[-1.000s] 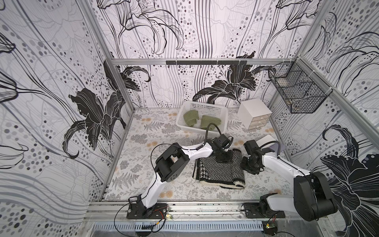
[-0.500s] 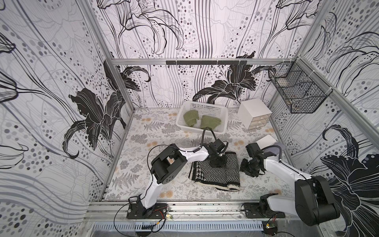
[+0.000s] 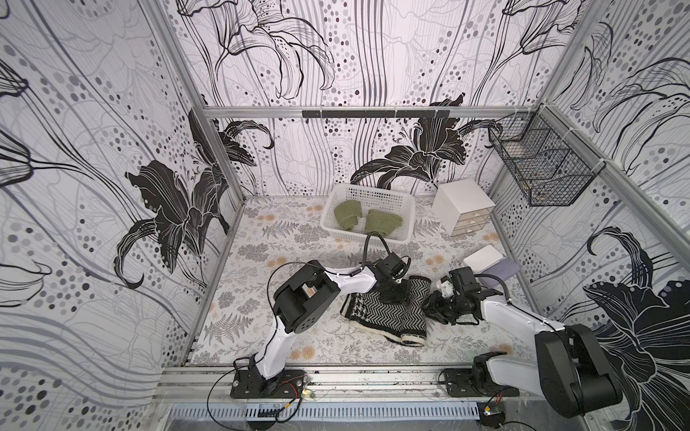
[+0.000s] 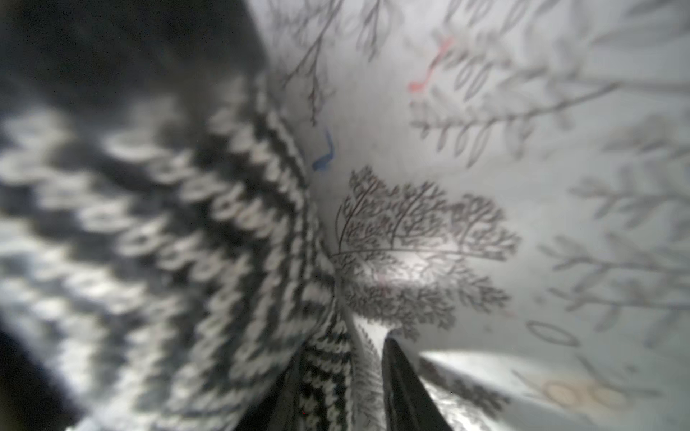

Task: Roll up the scarf and place it into the basket
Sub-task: Roll the scarf at the center of the board.

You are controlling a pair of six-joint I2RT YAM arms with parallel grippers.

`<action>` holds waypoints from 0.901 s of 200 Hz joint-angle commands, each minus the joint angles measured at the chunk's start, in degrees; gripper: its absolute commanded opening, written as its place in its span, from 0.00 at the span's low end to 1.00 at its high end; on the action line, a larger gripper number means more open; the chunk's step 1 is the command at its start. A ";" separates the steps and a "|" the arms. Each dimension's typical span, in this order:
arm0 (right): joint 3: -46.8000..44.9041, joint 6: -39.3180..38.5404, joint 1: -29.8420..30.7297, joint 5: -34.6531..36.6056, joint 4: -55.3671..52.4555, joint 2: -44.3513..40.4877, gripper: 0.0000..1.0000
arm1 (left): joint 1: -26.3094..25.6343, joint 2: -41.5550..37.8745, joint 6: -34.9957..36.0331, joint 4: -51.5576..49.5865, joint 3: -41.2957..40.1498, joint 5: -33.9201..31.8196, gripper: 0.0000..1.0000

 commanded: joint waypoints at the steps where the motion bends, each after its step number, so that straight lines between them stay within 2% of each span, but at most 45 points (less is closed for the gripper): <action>1: -1.33 1.57 1.22 -6.95 3.01 -1.08 0.38 | 1.17 1.49 -1.35 1.63 -2.13 -3.20 0.00; 15: -1.39 3.29 2.00 -7.63 5.89 -1.42 0.38 | 1.22 2.06 -1.77 2.16 -1.90 -2.58 0.00; 45: -1.41 6.84 4.77 -4.38 10.16 -3.57 0.39 | 1.23 2.21 -2.47 3.15 -2.39 -1.70 0.00; 81: -2.01 9.91 6.41 0.56 12.56 -7.65 0.54 | 1.43 2.40 -3.09 4.13 -2.54 -0.60 0.00; 116: -1.22 11.50 8.04 0.87 17.77 -2.59 0.59 | 1.41 2.84 -3.92 5.70 -2.01 1.21 0.00; 139: -1.43 13.99 10.31 0.78 25.26 2.88 0.59 | 1.46 2.87 -4.87 8.13 -2.12 2.93 0.00; 151: -0.95 14.91 11.42 0.94 27.82 5.55 0.57 | 1.40 2.91 -4.87 8.54 -1.66 3.60 0.00; 165: 0.17 15.17 13.03 1.65 29.13 7.18 0.50 | 1.31 2.85 -5.47 10.66 -1.65 5.46 0.00; 173: 0.67 15.36 13.62 1.67 29.74 7.68 0.43 | 1.31 2.79 -5.96 12.43 -1.75 6.63 0.00; 180: 1.06 15.51 13.81 1.65 29.84 8.05 0.31 | 1.25 2.59 -6.09 13.26 -1.69 7.43 0.00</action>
